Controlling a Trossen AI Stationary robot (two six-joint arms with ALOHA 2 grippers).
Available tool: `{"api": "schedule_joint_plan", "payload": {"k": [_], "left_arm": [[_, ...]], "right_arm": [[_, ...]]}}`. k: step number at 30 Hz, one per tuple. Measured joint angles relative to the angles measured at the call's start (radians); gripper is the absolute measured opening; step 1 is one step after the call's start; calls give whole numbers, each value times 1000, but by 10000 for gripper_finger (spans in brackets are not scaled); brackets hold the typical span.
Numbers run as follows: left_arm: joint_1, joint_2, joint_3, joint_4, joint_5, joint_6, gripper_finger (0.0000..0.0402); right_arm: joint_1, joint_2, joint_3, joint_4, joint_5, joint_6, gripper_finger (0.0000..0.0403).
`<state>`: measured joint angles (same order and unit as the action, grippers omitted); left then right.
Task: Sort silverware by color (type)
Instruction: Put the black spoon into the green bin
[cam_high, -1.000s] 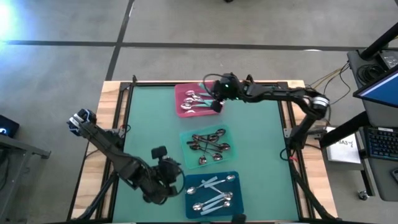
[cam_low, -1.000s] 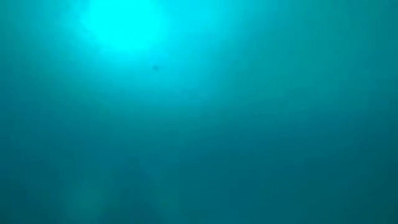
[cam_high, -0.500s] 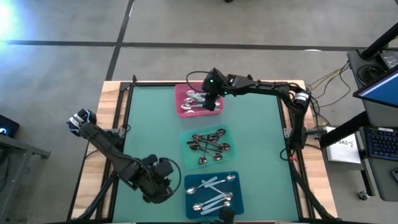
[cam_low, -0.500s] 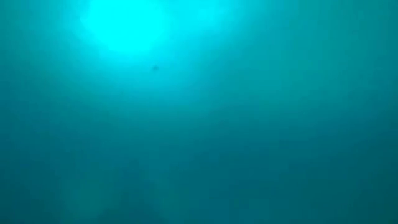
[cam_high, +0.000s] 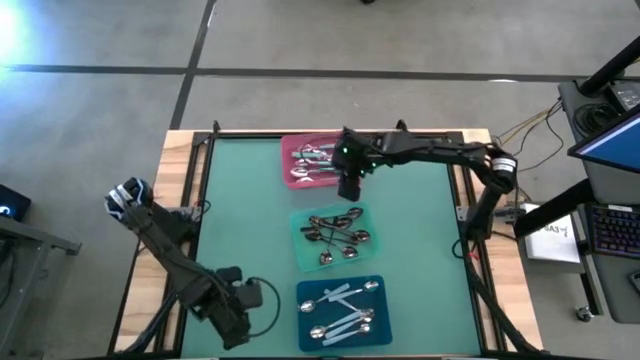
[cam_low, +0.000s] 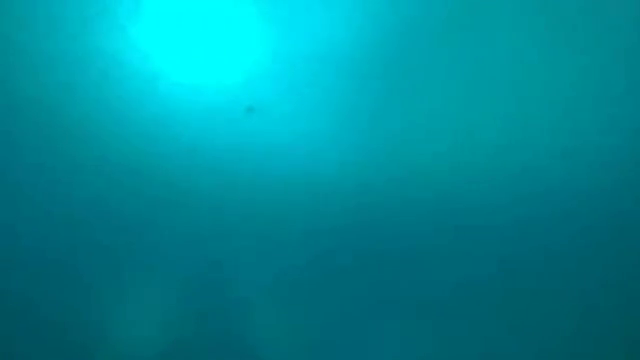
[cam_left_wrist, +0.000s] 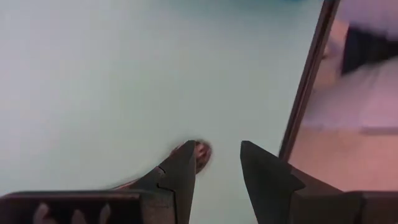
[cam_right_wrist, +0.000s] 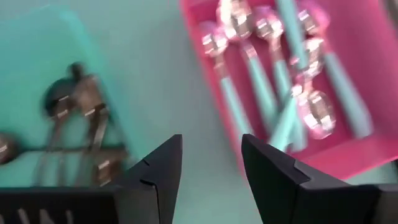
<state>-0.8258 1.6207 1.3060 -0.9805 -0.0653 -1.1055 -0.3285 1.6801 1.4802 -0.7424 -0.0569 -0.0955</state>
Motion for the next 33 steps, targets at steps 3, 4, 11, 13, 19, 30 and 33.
{"api": "schedule_joint_plan", "payload": {"k": [3, 4, 11, 13, 19, 30, 33], "left_arm": [[-41, 0, -26, 0, 6, 73, 112], [-54, 0, -35, 2, 12, 93, 112], [-146, -2, -134, 23, 89, 173, 112], [-160, -2, -167, 26, 111, 202, 112], [-153, -2, -277, 68, 110, 323, 112], [-87, -3, -388, 154, 101, 430, 112], [-70, -3, -410, 201, 101, 452, 112]], "right_arm": [[56, -20, -7, -54, 1, 62, 156], [76, -26, -10, -77, 1, 84, 154], [258, -50, -13, -182, 4, 240, 142], [313, -54, -13, -202, 5, 276, 140], [456, -61, -13, -253, 67, 401, 139], [642, -90, -13, -310, 195, 606, 139], [680, -90, -13, -311, 217, 631, 139]]}}
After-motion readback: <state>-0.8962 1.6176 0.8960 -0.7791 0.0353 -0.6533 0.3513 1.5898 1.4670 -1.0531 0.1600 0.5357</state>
